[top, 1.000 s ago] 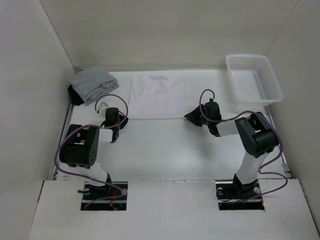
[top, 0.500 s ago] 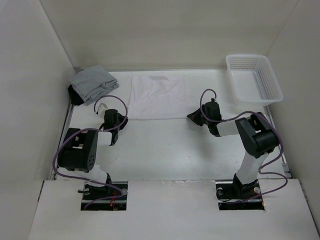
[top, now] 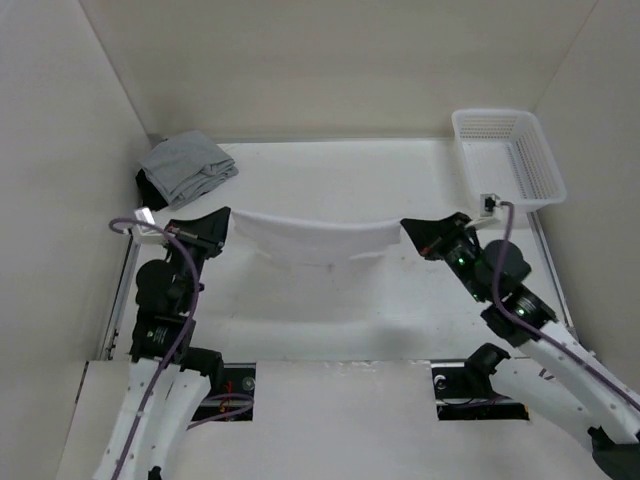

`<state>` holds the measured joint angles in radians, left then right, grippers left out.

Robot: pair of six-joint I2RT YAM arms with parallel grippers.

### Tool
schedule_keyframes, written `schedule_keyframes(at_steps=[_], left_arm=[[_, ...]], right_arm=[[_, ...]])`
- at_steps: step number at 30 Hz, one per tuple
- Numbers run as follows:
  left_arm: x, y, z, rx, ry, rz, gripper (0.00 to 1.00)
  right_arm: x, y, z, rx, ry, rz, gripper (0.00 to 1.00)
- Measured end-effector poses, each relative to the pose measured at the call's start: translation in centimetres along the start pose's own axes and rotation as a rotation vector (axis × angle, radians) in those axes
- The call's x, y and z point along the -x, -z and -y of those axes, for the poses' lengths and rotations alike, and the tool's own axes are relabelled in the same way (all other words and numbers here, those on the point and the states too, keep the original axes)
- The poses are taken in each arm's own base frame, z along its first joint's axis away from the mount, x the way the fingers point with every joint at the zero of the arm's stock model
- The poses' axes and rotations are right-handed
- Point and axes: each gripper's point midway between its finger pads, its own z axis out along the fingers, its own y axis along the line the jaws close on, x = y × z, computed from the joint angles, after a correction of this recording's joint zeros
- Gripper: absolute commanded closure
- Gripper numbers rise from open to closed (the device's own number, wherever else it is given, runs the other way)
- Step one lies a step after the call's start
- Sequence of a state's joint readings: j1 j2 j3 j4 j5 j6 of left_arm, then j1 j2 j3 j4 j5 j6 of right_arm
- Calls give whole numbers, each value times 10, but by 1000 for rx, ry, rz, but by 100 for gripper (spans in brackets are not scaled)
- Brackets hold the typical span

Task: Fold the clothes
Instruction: Fold the tank top

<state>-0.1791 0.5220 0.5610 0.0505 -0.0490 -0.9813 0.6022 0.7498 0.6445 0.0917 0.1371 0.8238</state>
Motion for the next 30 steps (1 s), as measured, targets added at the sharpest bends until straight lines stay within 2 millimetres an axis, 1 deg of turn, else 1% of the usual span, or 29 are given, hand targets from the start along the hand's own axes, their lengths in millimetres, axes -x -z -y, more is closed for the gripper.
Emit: schedule_keyframes(at_steps=[2, 4, 5, 6, 8, 9, 11, 13, 15, 17, 20, 21, 23, 24, 26, 28, 29, 30], left_arm=[[16, 25, 31, -67, 1, 19, 100], [27, 45, 54, -118, 7, 29, 100], [30, 52, 62, -135, 9, 26, 100], [31, 57, 67, -142, 11, 19, 100], [28, 61, 68, -133, 12, -2, 100], [25, 61, 64, -118, 10, -16, 100], [16, 54, 52, -74, 5, -44, 100], [1, 38, 32, -16, -2, -76, 100], [-22, 18, -1, 78, -14, -128, 100], [-51, -3, -42, 195, -30, -196, 100], [-87, -27, -97, 351, -52, -278, 100], [-98, -36, -113, 393, -59, -298, 100], [-114, -55, -137, 454, -66, -330, 100], [-121, -66, -146, 478, -68, -342, 100], [-127, -93, -158, 507, -68, -349, 100], [-123, -126, -157, 499, -62, -329, 100], [-118, -143, -155, 485, -58, -309, 100], [-113, -156, -152, 470, -54, -289, 100]], right_arm=[[17, 31, -28, 47, 18, 27, 98], [33, 57, -52, 86, 20, 47, 98], [39, 69, -62, 102, 18, 49, 98], [42, 77, -70, 113, 19, 47, 97], [46, 89, -79, 129, 20, 37, 97], [45, 91, -80, 126, 26, 29, 97], [39, 86, -71, 84, 55, 18, 97], [30, 67, -54, 11, 92, 6, 97], [16, 40, -25, -77, 124, -19, 97], [-1, 7, 20, -187, 138, -68, 97], [-28, -37, 92, -338, 108, -173, 97], [-37, -52, 115, -379, 91, -208, 97], [-57, -77, 155, -447, 53, -287, 97], [-66, -91, 171, -469, 32, -324, 97], [-75, -119, 193, -489, -4, -366, 98], [-72, -145, 203, -478, -28, -373, 98], [-67, -156, 205, -466, -37, -368, 98], [-61, -163, 204, -453, -41, -359, 98]])
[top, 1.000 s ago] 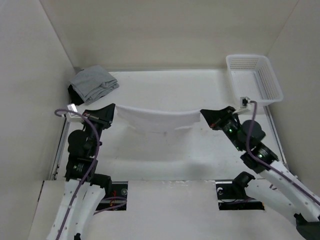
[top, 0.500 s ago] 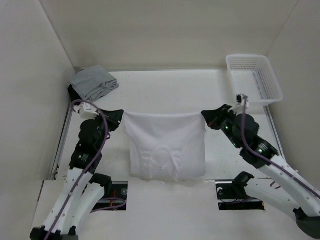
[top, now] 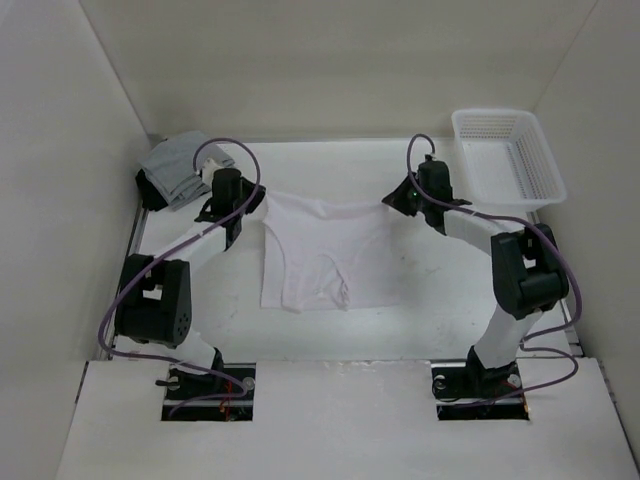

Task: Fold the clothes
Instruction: Fold the tank top

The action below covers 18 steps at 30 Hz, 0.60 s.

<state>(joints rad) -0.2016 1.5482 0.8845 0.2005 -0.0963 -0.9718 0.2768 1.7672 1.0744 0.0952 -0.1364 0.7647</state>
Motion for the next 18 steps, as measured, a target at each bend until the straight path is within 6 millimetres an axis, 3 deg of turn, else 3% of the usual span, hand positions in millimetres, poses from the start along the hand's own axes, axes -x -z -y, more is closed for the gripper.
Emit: schedule_keyframes(at_steps=[4, 8, 13, 18], left_arm=[[31, -9, 13, -46, 25, 75, 100], [33, 1, -3, -47, 41, 99, 100], [10, 22, -33, -31, 52, 62, 100], [-3, 43, -46, -48, 50, 46, 100]], right_arm=[[26, 7, -15, 61, -2, 54, 97], [31, 30, -23, 109, 2, 93, 97], [13, 59, -17, 138, -5, 100, 97], [-19, 73, 3, 126, -4, 75, 97]])
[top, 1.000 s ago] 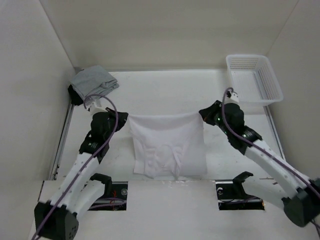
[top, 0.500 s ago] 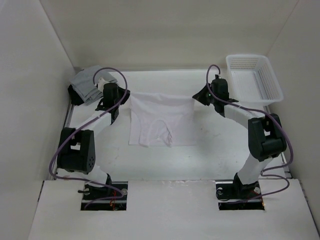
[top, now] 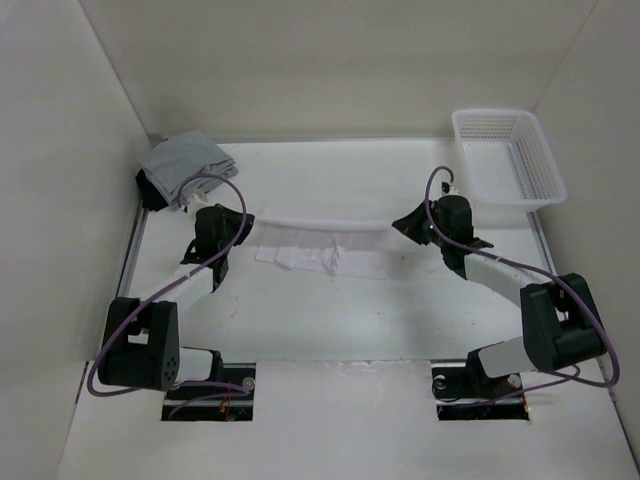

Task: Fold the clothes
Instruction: Fold the tank top

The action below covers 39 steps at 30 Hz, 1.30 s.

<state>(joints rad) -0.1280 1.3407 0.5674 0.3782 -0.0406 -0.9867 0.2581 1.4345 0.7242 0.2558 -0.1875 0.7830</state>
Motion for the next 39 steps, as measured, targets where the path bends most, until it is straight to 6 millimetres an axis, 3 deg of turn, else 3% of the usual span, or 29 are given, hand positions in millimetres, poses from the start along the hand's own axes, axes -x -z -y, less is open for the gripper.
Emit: schedule_keyframes(at_steps=[9, 18, 22, 27, 29, 33, 36, 39], left_arm=[[-5, 10, -34, 23, 18, -9, 100], [-23, 27, -76, 77, 58, -54, 96], [-29, 30, -84, 86, 71, -76, 92], [-25, 36, -96, 112, 99, -61, 87], [-18, 41, -89, 91, 97, -36, 86], [-11, 52, -45, -21, 39, 15, 84], [-32, 56, 1, -121, -41, -29, 84], [-70, 56, 43, -201, -125, -116, 84]], right_arm=[[-91, 30, 25, -39, 48, -117, 97], [-132, 46, 46, -103, 59, -138, 96], [-141, 49, 49, -116, 47, -149, 84], [-147, 59, 41, -91, 52, -156, 55], [-140, 61, 38, -78, 47, -130, 48], [-122, 57, 41, -80, 29, -82, 48], [-116, 46, 57, -128, 0, -81, 54], [-116, 35, 67, -145, -40, -99, 59]])
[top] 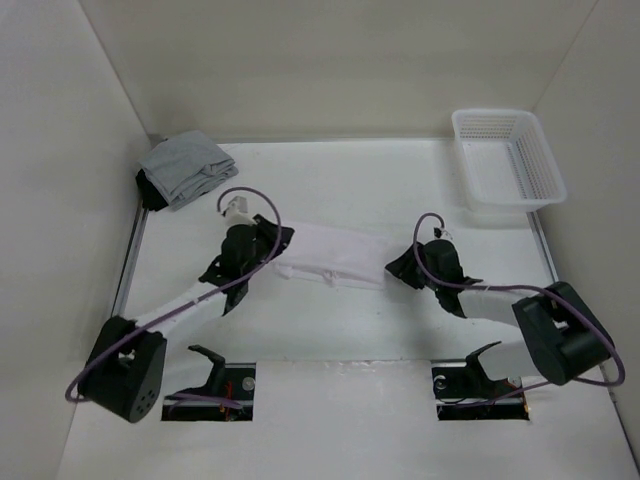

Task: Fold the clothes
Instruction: Fold the tank top

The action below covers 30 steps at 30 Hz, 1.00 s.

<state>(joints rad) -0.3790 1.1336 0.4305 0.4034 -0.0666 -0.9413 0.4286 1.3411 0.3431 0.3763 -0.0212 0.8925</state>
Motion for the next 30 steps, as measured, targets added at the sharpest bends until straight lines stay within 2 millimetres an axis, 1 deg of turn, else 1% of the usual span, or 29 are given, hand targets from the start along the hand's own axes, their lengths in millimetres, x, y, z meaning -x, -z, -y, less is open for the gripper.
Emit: schedule_keyframes(at_steps=[2, 4, 6, 7, 9, 11, 15, 18, 20, 23, 26, 28, 30], left_arm=[[-28, -9, 20, -34, -42, -70, 84], [-54, -16, 26, -41, -70, -131, 84], [-76, -20, 19, -21, -91, -180, 84], [-85, -21, 15, -8, -99, -200, 84], [-93, -22, 7, 12, -107, -219, 84], [-93, -20, 4, 17, -108, -216, 84], [-88, -15, 0, 19, -107, -199, 84], [-81, -10, 7, -3, -101, -180, 84], [-76, -8, 13, -21, -96, -166, 84], [-70, -5, 17, -37, -89, -150, 84], [-62, -2, 18, -45, -79, -138, 83], [-51, 0, 17, -48, -66, -118, 83], [-40, 4, 15, -52, -54, -94, 83]], right_arm=[[0, -6, -4, 22, -20, -12, 62], [-2, -12, -9, 51, -42, -29, 65], [-4, -17, -13, 75, -67, -41, 68], [-4, -20, -16, 88, -79, -48, 73], [-5, -27, -19, 107, -99, -60, 88], [-6, -30, -18, 113, -129, -67, 94], [0, -25, -9, 102, -170, -37, 96], [8, -10, -2, 97, -186, 5, 97], [17, 3, -5, 107, -182, 43, 97], [37, 24, -18, 129, -146, 123, 96], [58, 45, -34, 121, -70, 197, 95], [69, 56, -54, 118, -3, 226, 95], [77, 65, -78, 122, 70, 237, 95]])
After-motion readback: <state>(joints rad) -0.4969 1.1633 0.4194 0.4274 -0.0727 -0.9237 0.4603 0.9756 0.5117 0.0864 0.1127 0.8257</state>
